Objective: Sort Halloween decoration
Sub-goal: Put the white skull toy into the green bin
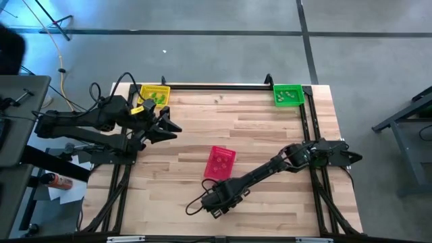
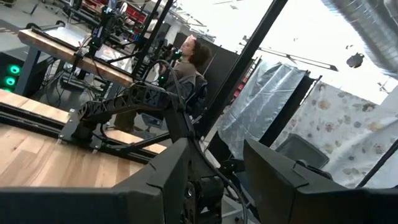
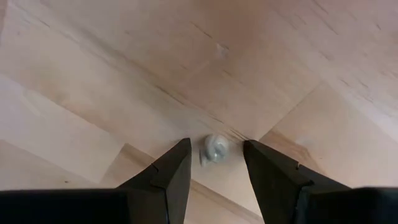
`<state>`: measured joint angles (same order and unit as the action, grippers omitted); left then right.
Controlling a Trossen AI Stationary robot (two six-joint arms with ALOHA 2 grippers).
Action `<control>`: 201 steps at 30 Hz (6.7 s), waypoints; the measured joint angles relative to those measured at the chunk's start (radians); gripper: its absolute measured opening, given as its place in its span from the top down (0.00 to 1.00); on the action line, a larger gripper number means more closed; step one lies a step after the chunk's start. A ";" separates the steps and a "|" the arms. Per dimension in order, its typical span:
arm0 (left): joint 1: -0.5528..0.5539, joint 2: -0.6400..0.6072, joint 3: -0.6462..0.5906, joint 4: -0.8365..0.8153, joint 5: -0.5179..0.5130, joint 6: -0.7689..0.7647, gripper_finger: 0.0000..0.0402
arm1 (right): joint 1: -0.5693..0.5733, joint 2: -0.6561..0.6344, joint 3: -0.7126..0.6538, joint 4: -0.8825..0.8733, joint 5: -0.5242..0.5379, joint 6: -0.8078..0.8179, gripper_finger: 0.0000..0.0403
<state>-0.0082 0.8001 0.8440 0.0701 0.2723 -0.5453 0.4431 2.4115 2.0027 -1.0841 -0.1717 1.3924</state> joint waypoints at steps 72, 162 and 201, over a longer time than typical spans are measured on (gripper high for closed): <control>0.000 0.000 0.000 -0.051 -0.018 0.024 0.64 | -0.025 -0.150 0.010 -0.163 0.167 -0.408 0.91; 0.291 0.261 0.000 0.294 -0.459 0.325 0.64 | -1.416 -0.854 -0.789 0.190 0.428 -1.059 0.91; 0.286 0.261 0.000 0.293 -0.327 0.233 0.64 | -1.621 -0.512 -0.690 0.075 0.247 -1.196 0.63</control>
<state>0.2775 1.0611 0.8444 0.3630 -0.0549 -0.3128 -1.1783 1.8994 1.3125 -1.0091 0.0756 0.1968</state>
